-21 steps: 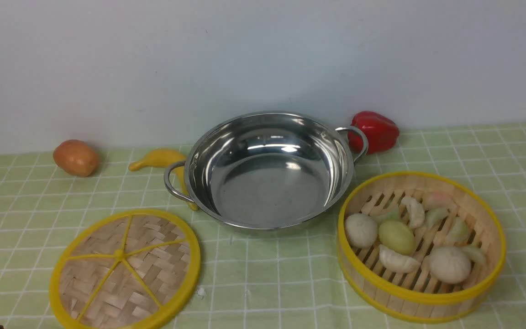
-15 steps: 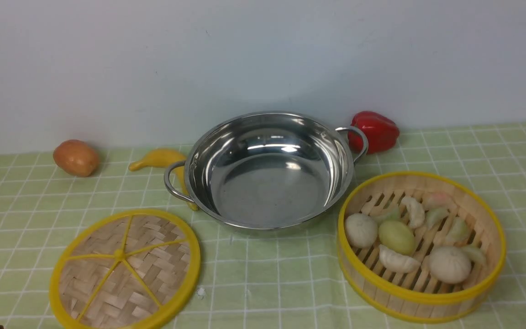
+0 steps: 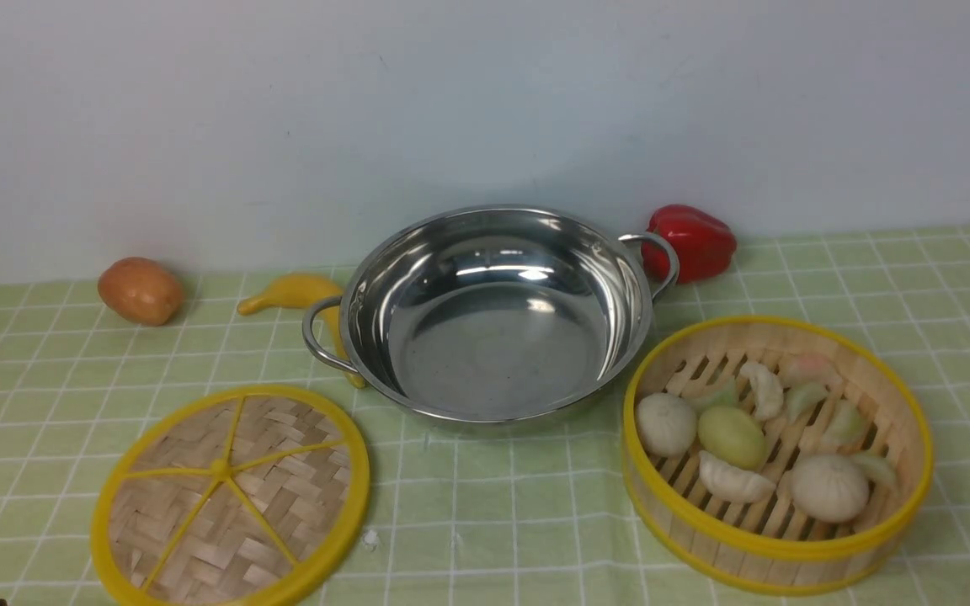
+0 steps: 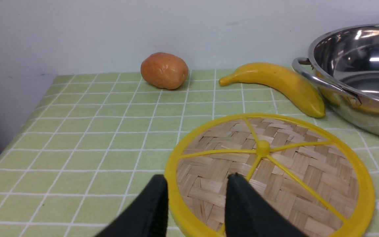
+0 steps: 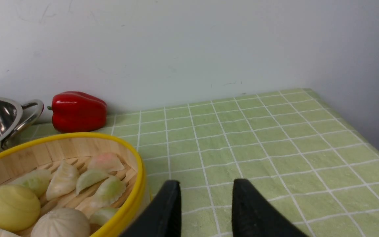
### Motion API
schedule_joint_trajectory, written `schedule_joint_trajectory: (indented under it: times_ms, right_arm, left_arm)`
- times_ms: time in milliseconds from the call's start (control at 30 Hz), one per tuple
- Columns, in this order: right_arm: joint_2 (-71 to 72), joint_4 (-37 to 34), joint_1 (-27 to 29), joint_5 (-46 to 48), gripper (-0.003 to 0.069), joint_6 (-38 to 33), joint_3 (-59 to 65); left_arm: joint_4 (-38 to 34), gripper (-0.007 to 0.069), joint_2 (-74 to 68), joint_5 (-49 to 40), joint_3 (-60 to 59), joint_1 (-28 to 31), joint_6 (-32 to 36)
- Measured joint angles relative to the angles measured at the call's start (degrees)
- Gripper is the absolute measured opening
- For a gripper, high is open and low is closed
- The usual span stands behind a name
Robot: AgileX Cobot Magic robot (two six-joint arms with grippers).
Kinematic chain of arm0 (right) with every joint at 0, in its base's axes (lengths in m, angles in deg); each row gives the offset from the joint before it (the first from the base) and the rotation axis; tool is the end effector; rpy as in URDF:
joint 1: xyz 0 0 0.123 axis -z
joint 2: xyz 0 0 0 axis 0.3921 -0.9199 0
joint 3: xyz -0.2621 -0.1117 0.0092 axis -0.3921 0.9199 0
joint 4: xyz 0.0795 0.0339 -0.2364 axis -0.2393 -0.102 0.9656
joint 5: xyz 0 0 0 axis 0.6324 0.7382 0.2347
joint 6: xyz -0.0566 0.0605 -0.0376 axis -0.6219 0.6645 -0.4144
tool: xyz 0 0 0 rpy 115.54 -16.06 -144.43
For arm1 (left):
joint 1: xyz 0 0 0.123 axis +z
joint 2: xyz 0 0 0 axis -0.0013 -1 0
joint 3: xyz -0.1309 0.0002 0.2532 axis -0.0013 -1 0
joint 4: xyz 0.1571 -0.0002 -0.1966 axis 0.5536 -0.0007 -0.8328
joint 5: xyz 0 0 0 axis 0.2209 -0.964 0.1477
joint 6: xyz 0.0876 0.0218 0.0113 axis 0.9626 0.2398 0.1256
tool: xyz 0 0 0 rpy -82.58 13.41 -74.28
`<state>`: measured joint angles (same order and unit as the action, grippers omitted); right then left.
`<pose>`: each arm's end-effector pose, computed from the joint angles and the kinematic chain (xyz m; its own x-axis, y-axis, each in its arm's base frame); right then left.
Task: Place the steamer in the pot on the green tablecloth, and put the lid on the steamer.
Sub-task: 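Reach for and grasp the rim of the bamboo steamer holding the buns with the right gripper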
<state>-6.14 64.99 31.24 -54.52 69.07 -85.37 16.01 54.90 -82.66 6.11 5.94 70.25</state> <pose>0.0543 -0.0080 0.1835 -0.1831 0.2225 -0.9576 0.1834 0.9647 0.1891 0.0538 0.0058 0.1824 -0.2352 0.0257 -0.9716 -0.0934 0.9944 0.0489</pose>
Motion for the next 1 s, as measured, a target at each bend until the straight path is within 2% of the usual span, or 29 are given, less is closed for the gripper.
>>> schedule_joint_trajectory:
  times_ms: [200,300,333,367,433,467,500,600,700,833,1000]
  right_arm:
    - [0.0,-1.79,0.0,-0.31,0.024,1.16,0.0]
    - [0.0,-8.86,0.0,-2.3,0.024,5.48,0.0]
    - [0.0,-14.29,0.0,-4.3,0.024,9.38,0.0]
    - [0.0,-17.72,0.0,-5.24,0.024,11.09,0.0]
    - [0.0,-23.85,0.0,-7.79,0.024,14.94,0.0]
    - [0.0,-24.39,0.0,-8.0,0.024,15.21,0.0]
    - [0.0,-28.09,0.0,-9.36,0.024,16.76,0.0]
    - [0.0,-32.41,0.0,-11.03,0.024,17.89,0.0]
    - [0.0,-34.41,0.0,-12.23,0.024,18.09,0.0]
    - [0.0,-35.43,0.0,-12.65,0.024,18.44,0.0]
    - [0.0,-41.16,-0.43,-13.66,0.024,21.17,-0.21]
  left_arm:
    - [-1.08,0.0243,0.0,0.0,0.0,0.0,-0.71]
    - [-6.5,0.0243,0.0,0.51,0.0,0.0,-3.77]
    - [-13.02,0.0243,0.0,1.39,0.0,0.0,-7.23]
    - [-15.3,0.0243,0.0,1.68,0.0,0.0,-8.34]
    - [-25.35,0.0243,0.0,2.07,0.0,0.0,-12.89]
    - [-25.35,0.0243,0.0,2.07,0.0,0.0,-12.89]
    - [-31.9,0.0243,0.0,2.2,0.0,0.0,-15.28]
    - [-41.18,0.0243,0.0,3.68,0.0,0.0,-17.21]
    - [-45.97,0.0243,0.0,5.82,0.0,0.0,-17.45]
    - [-47.57,0.0243,0.0,10.41,0.0,0.0,-17.88]
    - [-51.08,0.0243,0.0,13.77,0.1,0.0,-19.69]
